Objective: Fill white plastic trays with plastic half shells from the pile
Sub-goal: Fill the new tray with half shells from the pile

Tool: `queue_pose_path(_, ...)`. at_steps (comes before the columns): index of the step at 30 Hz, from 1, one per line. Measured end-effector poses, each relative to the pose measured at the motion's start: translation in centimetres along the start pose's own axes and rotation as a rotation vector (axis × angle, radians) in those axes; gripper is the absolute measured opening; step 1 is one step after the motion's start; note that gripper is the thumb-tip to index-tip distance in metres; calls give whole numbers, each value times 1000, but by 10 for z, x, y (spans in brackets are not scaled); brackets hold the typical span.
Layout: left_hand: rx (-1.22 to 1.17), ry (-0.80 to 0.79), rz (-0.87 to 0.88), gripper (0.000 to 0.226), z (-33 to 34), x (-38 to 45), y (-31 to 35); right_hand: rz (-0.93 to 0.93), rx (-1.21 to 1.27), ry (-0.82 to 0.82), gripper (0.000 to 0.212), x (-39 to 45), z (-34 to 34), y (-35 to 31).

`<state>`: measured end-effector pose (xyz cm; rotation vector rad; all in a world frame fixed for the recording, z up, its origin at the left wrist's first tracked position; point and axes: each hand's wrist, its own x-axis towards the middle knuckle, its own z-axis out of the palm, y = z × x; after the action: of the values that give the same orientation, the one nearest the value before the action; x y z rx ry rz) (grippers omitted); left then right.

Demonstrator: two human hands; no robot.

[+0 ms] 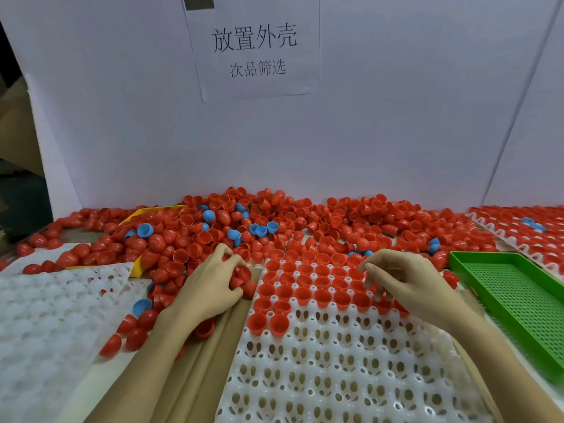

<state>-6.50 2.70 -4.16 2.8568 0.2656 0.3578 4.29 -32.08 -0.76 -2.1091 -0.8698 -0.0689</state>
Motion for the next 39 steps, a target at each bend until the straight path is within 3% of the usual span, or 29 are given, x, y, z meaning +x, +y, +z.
queue_pose_path(5, -64, 73, -16, 38, -2, 0, 1, -6, -19, 18, 15, 1, -2, 2)
queue_pose_path(11, -178, 297, -51, 41, -12, 0, 7, -6, 13, 34, 15, 1, -3, 4)
queue_pose_path(17, -428, 432, -42, 11, -19, 0, 20, -12, 81, 16, 15, 0, -4, -1)
queue_pose_path(22, -1069, 232, -116, 9, -31, -11, 61, -55, 259, -33, 17, -2, -4, -19)
queue_pose_path(26, -999, 142, 48, 8, -17, -26, 113, -153, 394, -209, 36, -7, -2, -36)
queue_pose_path(29, -1010, 111, 132, 2, -7, -36, 132, -169, 269, -166, 22, -9, 7, -41)
queue_pose_path(32, -1074, 35, 152, 15, -7, -40, 136, -116, 204, -115, 14, -8, 15, -36)
queue_pose_path(39, -1131, -83, 110, 13, -10, -38, 133, -119, 156, -60, 18, -7, 14, -32)
